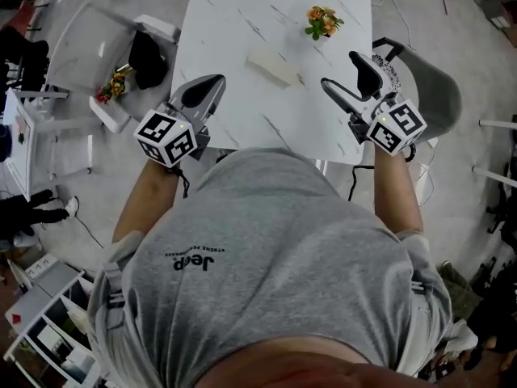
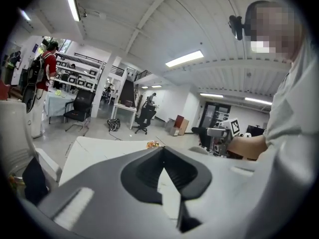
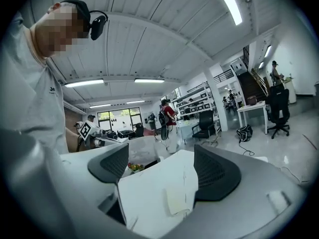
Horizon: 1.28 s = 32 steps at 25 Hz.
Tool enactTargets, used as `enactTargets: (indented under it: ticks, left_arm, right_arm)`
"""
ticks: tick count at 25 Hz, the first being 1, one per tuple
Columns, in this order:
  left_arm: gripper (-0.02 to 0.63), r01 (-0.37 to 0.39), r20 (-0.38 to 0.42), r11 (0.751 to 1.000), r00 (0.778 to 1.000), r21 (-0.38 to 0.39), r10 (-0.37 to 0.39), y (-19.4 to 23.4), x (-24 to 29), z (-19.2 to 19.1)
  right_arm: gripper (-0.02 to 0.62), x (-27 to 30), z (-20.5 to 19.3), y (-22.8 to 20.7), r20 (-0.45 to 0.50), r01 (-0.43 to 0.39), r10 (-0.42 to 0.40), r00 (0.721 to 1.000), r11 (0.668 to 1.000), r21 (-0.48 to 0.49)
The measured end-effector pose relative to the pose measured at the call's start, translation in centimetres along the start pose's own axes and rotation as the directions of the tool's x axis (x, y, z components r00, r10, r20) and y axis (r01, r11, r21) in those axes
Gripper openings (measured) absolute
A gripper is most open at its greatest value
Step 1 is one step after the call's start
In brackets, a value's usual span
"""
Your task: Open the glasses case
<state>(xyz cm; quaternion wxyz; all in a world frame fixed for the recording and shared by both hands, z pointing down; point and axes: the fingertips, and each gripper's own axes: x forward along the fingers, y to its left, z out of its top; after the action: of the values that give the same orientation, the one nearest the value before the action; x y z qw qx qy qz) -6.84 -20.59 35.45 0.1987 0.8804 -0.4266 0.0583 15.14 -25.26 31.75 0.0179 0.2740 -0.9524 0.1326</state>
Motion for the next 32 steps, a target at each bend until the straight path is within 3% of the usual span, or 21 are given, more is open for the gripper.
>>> enactTargets:
  ticks: [6, 10, 15, 23, 32]
  left_arm:
    - [0.052, 0.133, -0.096, 0.991, 0.987, 0.014, -0.131, 3.5, 1.5, -3.8]
    - [0.052, 0.153, -0.146, 0.987, 0.979, 0.041, -0.146, 5.5, 4.2, -6.6]
    - [0.052, 0.15, -0.157, 0.988, 0.977, 0.039, -0.143, 6.3, 6.8, -9.8]
    - [0.052, 0.147, -0.172, 0.989, 0.974, -0.008, -0.147, 6.9, 9.2, -15.1]
    - [0.052, 0.163, -0.153, 0.986, 0.974, -0.037, -0.167, 7.6, 11.2, -17.1]
  right_arm:
    - [0.387, 2.7, -3.0, -0.2, -0.044, 0.109, -0.108, 0.993, 0.994, 0.021]
    - [0.387, 4.2, -6.5, -1.2, -0.09, 0.111, -0.108, 0.99, 0.993, 0.026]
    - [0.387, 7.0, -11.9, -2.6, -0.206, 0.056, -0.062, 0.977, 0.998, -0.034]
    - [0.387, 11.1, -22.1, -3.4, -0.401, -0.087, 0.0, 0.916, 0.977, -0.197]
    - [0.387, 13.3, -27.8, -4.7, -0.481, -0.145, -0.027, 0.876, 0.937, -0.317]
